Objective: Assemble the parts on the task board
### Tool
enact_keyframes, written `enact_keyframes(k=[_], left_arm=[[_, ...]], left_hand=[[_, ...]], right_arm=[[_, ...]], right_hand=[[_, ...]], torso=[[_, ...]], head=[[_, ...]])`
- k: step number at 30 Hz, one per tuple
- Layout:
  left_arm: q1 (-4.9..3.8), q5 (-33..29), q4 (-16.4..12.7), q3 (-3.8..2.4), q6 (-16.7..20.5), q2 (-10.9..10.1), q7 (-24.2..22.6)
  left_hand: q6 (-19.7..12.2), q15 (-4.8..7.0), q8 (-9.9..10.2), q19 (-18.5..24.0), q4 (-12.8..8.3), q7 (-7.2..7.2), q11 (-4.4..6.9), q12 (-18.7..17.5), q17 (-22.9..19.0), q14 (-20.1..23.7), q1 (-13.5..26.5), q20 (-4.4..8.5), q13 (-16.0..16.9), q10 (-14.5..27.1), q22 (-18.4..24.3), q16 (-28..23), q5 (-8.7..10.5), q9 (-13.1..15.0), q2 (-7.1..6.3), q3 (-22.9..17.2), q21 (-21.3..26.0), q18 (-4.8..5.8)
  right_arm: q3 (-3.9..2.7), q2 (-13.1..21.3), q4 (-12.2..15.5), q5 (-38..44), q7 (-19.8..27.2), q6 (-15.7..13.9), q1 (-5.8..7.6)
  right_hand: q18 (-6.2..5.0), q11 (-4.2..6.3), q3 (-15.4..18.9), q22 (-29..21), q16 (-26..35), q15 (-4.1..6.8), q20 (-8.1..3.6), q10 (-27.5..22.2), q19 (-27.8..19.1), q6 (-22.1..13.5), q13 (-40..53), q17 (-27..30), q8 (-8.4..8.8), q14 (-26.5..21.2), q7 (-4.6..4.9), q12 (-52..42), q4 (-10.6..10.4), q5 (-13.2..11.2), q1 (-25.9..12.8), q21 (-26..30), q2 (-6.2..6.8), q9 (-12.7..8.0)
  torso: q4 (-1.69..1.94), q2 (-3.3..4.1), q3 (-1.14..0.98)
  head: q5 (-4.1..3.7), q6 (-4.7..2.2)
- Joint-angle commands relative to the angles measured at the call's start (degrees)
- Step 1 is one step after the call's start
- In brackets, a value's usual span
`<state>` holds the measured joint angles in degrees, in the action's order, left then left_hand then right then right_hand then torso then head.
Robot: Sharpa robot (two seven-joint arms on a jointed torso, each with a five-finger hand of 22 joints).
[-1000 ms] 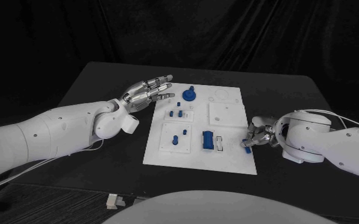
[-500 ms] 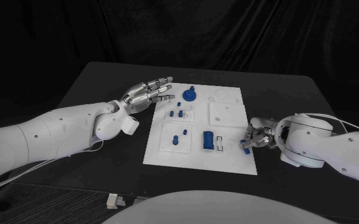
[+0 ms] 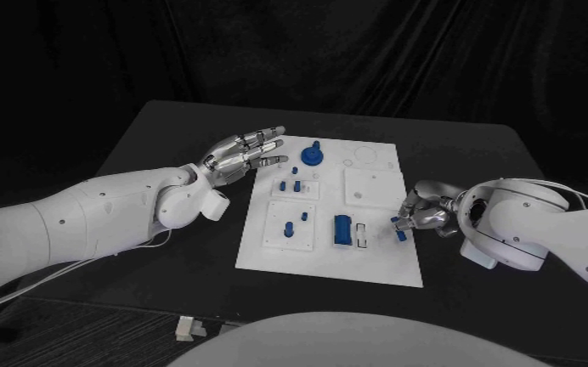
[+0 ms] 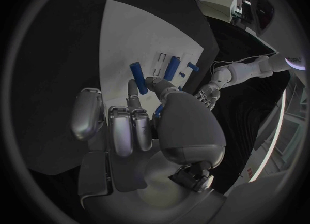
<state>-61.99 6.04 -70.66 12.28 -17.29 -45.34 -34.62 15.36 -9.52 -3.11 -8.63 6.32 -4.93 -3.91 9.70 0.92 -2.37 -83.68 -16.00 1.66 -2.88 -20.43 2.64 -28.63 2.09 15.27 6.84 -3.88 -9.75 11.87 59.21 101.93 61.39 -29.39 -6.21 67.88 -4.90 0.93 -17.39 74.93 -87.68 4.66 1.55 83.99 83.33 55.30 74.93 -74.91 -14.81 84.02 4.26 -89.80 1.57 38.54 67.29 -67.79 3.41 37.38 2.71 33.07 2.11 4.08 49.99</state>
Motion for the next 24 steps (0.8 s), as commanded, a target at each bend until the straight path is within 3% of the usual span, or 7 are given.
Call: enact_keyframes(k=[1,7,12,24], left_arm=[[0.08,-0.4,-0.2,-0.06,-0.4,0.1,-0.6],[0.08,-0.4,-0.3,-0.06,-0.4,0.1,-0.6],[0.08,-0.4,-0.3,-0.06,-0.5,0.1,-0.6],[0.08,-0.4,-0.3,-0.06,-0.6,0.2,-0.5]], left_hand=[[-0.2,-0.33,-0.2,-0.1,0.0,-0.28,-0.61,0.4,0.1,-0.1,0.1,-0.29,0.1,0.0,0.0,0.4,-0.27,0.0,0.46,-0.5,0.2,-0.47],[-0.2,-0.33,-0.2,-0.1,0.0,-0.28,-0.61,0.4,0.1,-0.1,0.1,-0.29,0.1,0.0,0.0,0.4,-0.27,0.0,0.46,-0.5,0.2,-0.47],[-0.2,-0.33,-0.2,-0.1,0.0,-0.28,-0.61,0.4,0.1,-0.1,0.1,-0.29,0.1,0.0,0.0,0.4,-0.27,0.0,0.46,-0.5,0.2,-0.47],[-0.2,-0.33,-0.2,-0.1,0.0,-0.28,-0.61,0.4,0.1,-0.1,0.1,-0.29,0.1,0.0,0.0,0.4,-0.27,0.0,0.46,-0.5,0.2,-0.47]], right_arm=[[0.03,-0.6,-0.2,-9.2,0.4,-1.1,0.36],[0.04,-2.8,-2.0,-14.3,0.4,-0.1,0.48],[0.05,-4.4,-3.6,-17.4,0.1,0.0,-0.39],[0.05,-7.3,-6.9,-20.4,-0.7,0.1,-2.22]], right_hand=[[0.35,-0.41,-6.3,9.1,0.0,-0.37,0.30,6.0,0.0,0.4,15.1,-9.0,-0.21,4.9,-0.09,-0.2,6.0,-0.1,-0.5,-0.2,-0.16,-0.3],[0.29,-0.36,-6.8,9.0,0.1,-0.33,0.28,6.0,-0.1,0.7,15.1,-8.8,-0.62,4.8,-0.13,-0.2,6.4,1.0,-1.0,0.1,-0.09,-0.3],[0.24,-0.34,-6.8,8.9,0.2,-0.32,0.29,6.0,-0.3,0.5,15.1,-8.5,-0.85,4.7,-0.18,-0.2,6.0,0.8,-2.1,0.3,-0.26,-0.3],[0.13,-0.04,-6.2,8.7,0.3,-0.11,0.18,6.0,-0.5,-0.6,15.1,-8.3,-1.81,4.7,-0.59,-0.2,4.9,-4.5,-5.0,0.8,-1.17,-0.2]], torso=[[0.25,-0.06,0.06],[0.47,0.01,0.08],[0.42,-0.01,0.09],[0.26,-0.03,0.07]], head=[[-0.16,0.01],[-0.42,0.01],[-0.37,0.01],[-0.30,0.01]])
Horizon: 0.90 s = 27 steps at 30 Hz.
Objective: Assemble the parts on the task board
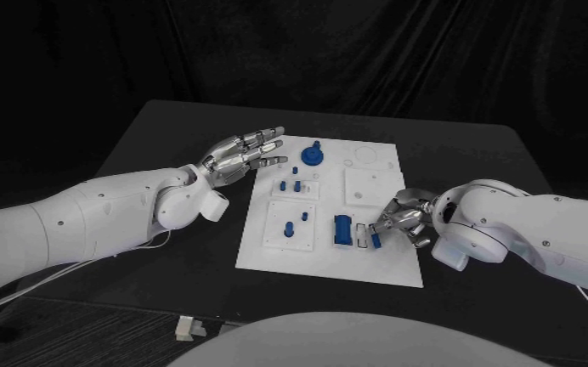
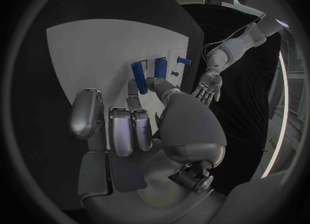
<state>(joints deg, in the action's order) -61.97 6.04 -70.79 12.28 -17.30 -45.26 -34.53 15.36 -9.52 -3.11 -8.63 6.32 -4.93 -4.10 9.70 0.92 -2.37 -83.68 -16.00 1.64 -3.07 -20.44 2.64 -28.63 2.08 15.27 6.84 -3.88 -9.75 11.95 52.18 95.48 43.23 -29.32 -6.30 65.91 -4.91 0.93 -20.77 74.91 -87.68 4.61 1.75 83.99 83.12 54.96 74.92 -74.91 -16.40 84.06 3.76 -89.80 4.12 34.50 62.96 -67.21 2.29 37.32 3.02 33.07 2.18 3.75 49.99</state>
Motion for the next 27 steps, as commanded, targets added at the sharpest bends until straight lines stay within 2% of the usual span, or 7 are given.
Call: enact_keyframes(k=[1,4,7,14,16,21,27], left_arm=[[0.07,-0.4,-0.1,-0.06,-0.6,0.1,-0.6],[0.07,-0.4,-0.1,-0.06,-0.7,0.2,-0.6],[0.07,-0.4,0.0,-0.06,-0.7,0.2,-0.7],[0.08,-0.4,0.2,-0.06,-0.8,0.4,-0.7],[0.08,-0.4,0.2,-0.07,-0.9,0.5,-0.7],[0.10,-0.4,0.4,-0.07,-1.1,0.6,-0.8],[0.12,-0.4,0.5,-0.07,-1.2,0.8,-0.9]], left_hand=[[-0.2,-0.33,-0.2,-0.1,0.0,-0.28,-0.42,0.4,0.1,-0.1,0.1,-0.29,0.1,0.2,0.0,0.4,-0.27,0.0,0.46,-0.5,0.2,-0.47],[-0.1,-0.32,-0.2,-0.1,-0.1,-0.33,-0.46,0.3,0.1,-0.1,0.2,-0.29,0.1,0.2,0.0,0.4,-0.27,0.0,0.44,-0.6,0.2,-0.47],[-0.1,-0.32,-0.2,-0.1,-0.1,-0.34,-0.46,0.3,0.1,-0.1,0.2,-0.29,0.1,0.2,0.1,0.4,-0.27,0.0,0.44,-0.6,0.2,-0.47],[-0.1,-0.32,-0.2,-0.1,-0.1,-0.34,-0.46,0.3,0.1,-0.1,0.2,-0.29,0.1,0.2,0.1,0.4,-0.27,0.0,0.44,-0.6,0.2,-0.47],[-0.1,-0.32,-0.2,-0.1,-0.1,-0.34,-0.46,0.3,0.1,-0.1,0.2,-0.29,0.1,0.2,0.1,0.4,-0.27,0.0,0.44,-0.6,0.2,-0.47],[-0.1,-0.38,-0.2,-0.1,-0.3,-0.50,-0.54,0.3,0.1,-0.1,0.3,-0.32,0.0,0.2,0.2,0.4,-0.25,0.0,0.13,-0.7,0.2,-0.46],[-0.2,-0.39,-0.2,-0.1,-0.4,-0.52,-0.58,0.2,0.1,-0.1,0.3,-0.33,0.0,0.2,0.2,0.4,-0.26,0.0,0.06,-0.7,0.2,-0.45]], right_arm=[[-0.03,-0.5,-0.7,-2.2,-1.0,0.4,-0.30],[-0.03,-0.9,-1.1,-2.3,-1.2,1.3,-0.46],[-0.03,-1.2,-1.4,-2.4,-1.2,1.5,-0.59],[-0.03,-1.9,-1.6,-2.4,-0.7,1.0,-0.78],[-0.03,-2.0,-1.7,-2.4,-0.7,1.2,-0.81],[-0.03,-2.1,-1.9,-2.4,-0.8,1.7,-0.83],[-0.03,-2.3,-2.2,-2.4,-0.7,1.5,-0.85]], right_hand=[[0.13,-0.04,-2.8,8.8,0.3,-0.06,-0.02,6.0,-0.3,-0.3,15.1,-8.3,-0.24,4.7,-0.10,-0.2,2.3,-0.5,-0.7,0.2,-0.05,-0.1],[0.07,0.06,-2.4,8.7,0.3,0.01,-0.08,6.0,-0.4,-0.5,15.1,-8.1,-0.53,4.6,-0.24,-0.2,1.7,-2.6,-1.6,0.5,-0.38,-0.2],[0.01,0.08,-2.4,8.6,0.4,0.02,-0.09,6.0,-0.5,-0.5,15.1,-7.8,-0.59,4.6,-0.26,-0.2,1.5,-2.9,-1.8,0.8,-0.46,-0.2],[0.00,0.22,-2.1,8.5,0.5,0.14,-0.18,6.0,-0.5,-0.6,15.1,-7.8,-1.01,4.6,-0.43,-0.2,1.0,-5.3,-2.5,0.9,-0.70,-0.3],[0.00,0.24,-1.6,8.5,0.5,0.16,-0.22,6.0,-0.5,-0.9,15.1,-7.7,-1.12,4.5,-0.45,-0.2,0.1,-7.6,-3.4,1.1,-0.83,-0.4],[-0.04,0.11,0.0,8.4,0.5,0.07,-0.18,6.0,-0.6,-1.2,15.1,-7.5,-1.15,4.5,-0.31,-0.2,-1.8,-7.1,-5.4,1.4,-0.87,-0.7],[-0.10,0.12,0.6,8.4,0.6,0.08,-0.17,6.0,-0.7,-1.3,15.1,-7.4,-1.23,4.5,-0.32,-0.2,-2.4,-7.5,-5.7,1.7,-1.05,-0.8]], torso=[[-0.04,-0.02,0.02],[0.04,-0.01,0.00],[-0.13,0.01,-0.01],[-0.02,-0.08,0.03],[0.02,-0.05,0.02],[0.02,-0.10,0.07],[0.00,-0.06,0.01]], head=[[0.04,0.01],[-0.07,0.01],[-0.04,0.01],[0.02,0.01],[0.05,0.01],[0.07,0.01],[-0.02,0.01]])
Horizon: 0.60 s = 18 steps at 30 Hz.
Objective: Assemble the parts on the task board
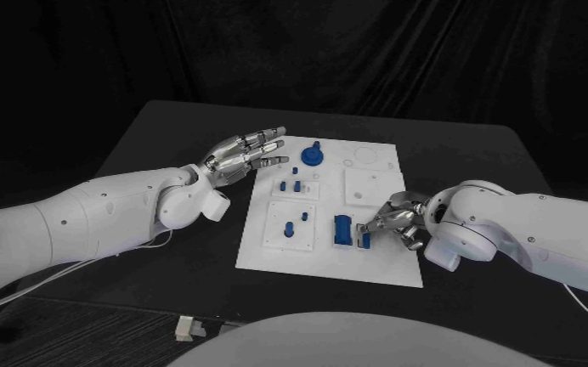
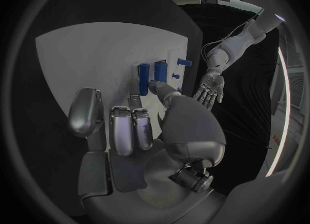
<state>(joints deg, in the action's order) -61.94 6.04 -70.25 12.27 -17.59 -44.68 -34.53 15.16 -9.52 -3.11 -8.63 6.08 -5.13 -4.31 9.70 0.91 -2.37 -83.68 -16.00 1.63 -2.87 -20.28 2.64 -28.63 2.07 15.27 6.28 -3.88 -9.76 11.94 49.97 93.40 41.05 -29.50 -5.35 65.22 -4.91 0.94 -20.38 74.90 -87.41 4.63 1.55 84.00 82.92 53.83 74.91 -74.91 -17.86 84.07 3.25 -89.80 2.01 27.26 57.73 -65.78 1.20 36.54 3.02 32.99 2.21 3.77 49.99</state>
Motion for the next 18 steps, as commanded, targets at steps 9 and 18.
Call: enact_keyframes(k=[9,18], left_arm=[[0.13,-0.4,0.1,-0.06,-1.1,0.3,-0.7],[0.21,-0.4,0.1,-0.06,-1.4,0.4,-0.4]], left_hand=[[0.0,-0.40,-0.2,-0.1,-0.2,-0.33,-0.39,0.2,0.1,-0.1,0.3,-0.33,0.0,0.0,0.0,0.4,-0.28,0.0,0.06,-0.2,0.2,-0.45],[0.1,-0.41,-0.2,-0.1,-0.2,-0.39,-0.42,0.2,0.1,0.0,0.3,-0.34,0.0,0.0,0.1,0.4,-0.36,0.1,0.14,-0.3,0.2,-0.44]], right_arm=[[-0.01,-0.3,-0.4,-0.2,-1.0,1.4,-0.17],[-0.01,-0.7,-0.6,0.3,-1.1,2.4,-0.19]], right_hand=[[-0.15,0.12,1.4,8.3,0.3,0.07,0.04,6.0,-0.5,-0.4,15.1,-7.3,0.16,4.5,0.19,-0.2,-1.3,-2.3,-0.8,0.6,-0.17,-0.4],[-0.22,-0.08,3.0,8.2,0.4,-0.06,0.15,6.0,-0.7,-1.3,15.1,-7.2,-0.11,4.5,0.42,-0.2,-0.8,-5.8,0.7,1.1,0.45,-0.6]], torso=[[-0.03,0.04,0.02],[-0.02,0.06,-0.03]], head=[[0.06,0.01],[0.15,0.01]])
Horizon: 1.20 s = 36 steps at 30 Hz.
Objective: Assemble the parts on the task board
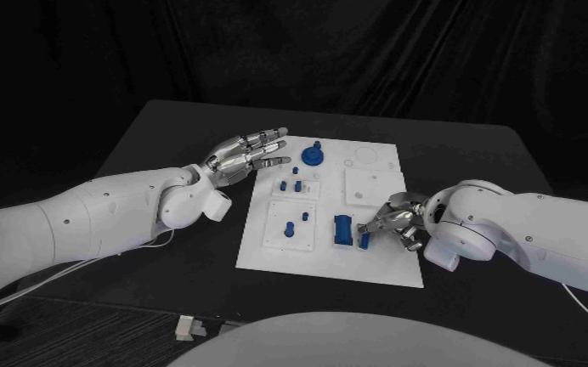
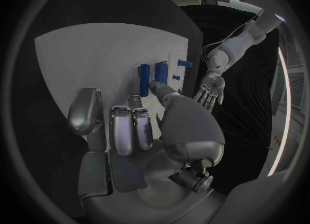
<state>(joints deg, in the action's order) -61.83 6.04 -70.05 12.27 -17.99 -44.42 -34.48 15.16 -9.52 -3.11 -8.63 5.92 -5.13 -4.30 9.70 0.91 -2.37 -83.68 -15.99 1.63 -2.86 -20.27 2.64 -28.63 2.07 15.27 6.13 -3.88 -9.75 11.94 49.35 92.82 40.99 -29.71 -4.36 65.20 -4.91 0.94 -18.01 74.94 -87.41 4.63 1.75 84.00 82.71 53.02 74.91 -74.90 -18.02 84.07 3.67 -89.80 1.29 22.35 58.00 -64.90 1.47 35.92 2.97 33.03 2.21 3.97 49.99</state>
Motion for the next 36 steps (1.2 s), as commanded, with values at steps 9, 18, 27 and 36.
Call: enact_keyframes(k=[9,18,27,36], left_arm=[[0.22,-0.4,0.1,-0.06,-1.3,0.2,-0.2],[0.32,-0.4,0.1,-0.06,-1.4,0.2,0.0],[0.40,-0.4,0.1,-0.06,-1.5,0.2,0.1],[0.43,-0.4,0.0,-0.06,-1.4,0.0,0.2]], left_hand=[[0.1,-0.43,-0.2,-0.1,-0.1,-0.43,-0.43,0.2,0.1,0.0,0.4,-0.35,0.0,0.0,0.1,0.4,-0.39,0.1,0.21,-0.3,0.2,-0.44],[0.1,-0.45,-0.2,-0.1,-0.2,-0.45,-0.42,0.2,0.1,-0.1,0.4,-0.35,0.0,0.0,0.1,0.4,-0.41,0.1,0.25,-0.3,0.2,-0.44],[0.1,-0.45,-0.2,-0.1,-0.2,-0.45,-0.42,0.2,0.1,-0.1,0.4,-0.35,0.0,0.0,0.1,0.4,-0.41,0.1,0.25,-0.3,0.2,-0.44],[0.2,-0.48,-0.3,-0.1,-0.2,-0.49,-0.40,0.2,0.1,-0.1,0.4,-0.36,0.1,0.0,0.0,0.4,-0.43,0.1,0.30,-0.5,0.2,-0.43]], right_arm=[[-0.01,-0.2,0.1,1.5,-0.5,1.4,-0.22],[-0.01,-0.2,0.2,2.0,0.0,0.4,-0.25],[-0.01,-0.2,0.3,2.4,0.9,-1.6,-0.27],[-0.03,2.0,2.6,7.3,5.6,-8.2,-0.21]], right_hand=[[-0.24,-0.14,3.1,8.1,0.4,-0.14,0.03,6.0,-0.5,-1.6,15.1,-7.2,-1.78,4.4,0.11,-0.2,-0.5,-5.1,1.0,0.5,0.69,0.6],[-0.26,-0.08,6.3,8.1,0.4,-0.13,0.03,6.0,-0.4,-2.9,15.1,-7.1,-5.23,4.4,0.00,-0.2,-2.3,-10.7,0.7,0.6,0.56,2.1],[-0.30,0.02,8.3,8.1,0.4,-0.03,-0.05,6.0,-0.4,-3.7,15.1,-7.0,-7.38,4.4,-0.12,-0.2,-4.1,-12.3,-0.2,0.9,0.27,2.9],[-0.27,0.23,10.0,8.2,0.3,0.12,-0.17,6.0,-0.3,-3.9,15.1,-7.2,-9.47,4.5,-0.43,-0.2,-5.5,-13.7,-0.7,0.7,0.45,3.7]], torso=[[0.01,-0.01,-0.04],[-0.06,-0.06,-0.02],[-0.05,-0.09,-0.04],[0.00,-0.01,-0.03]], head=[[-0.05,0.01],[0.08,0.01],[0.14,0.01],[0.53,0.01]])
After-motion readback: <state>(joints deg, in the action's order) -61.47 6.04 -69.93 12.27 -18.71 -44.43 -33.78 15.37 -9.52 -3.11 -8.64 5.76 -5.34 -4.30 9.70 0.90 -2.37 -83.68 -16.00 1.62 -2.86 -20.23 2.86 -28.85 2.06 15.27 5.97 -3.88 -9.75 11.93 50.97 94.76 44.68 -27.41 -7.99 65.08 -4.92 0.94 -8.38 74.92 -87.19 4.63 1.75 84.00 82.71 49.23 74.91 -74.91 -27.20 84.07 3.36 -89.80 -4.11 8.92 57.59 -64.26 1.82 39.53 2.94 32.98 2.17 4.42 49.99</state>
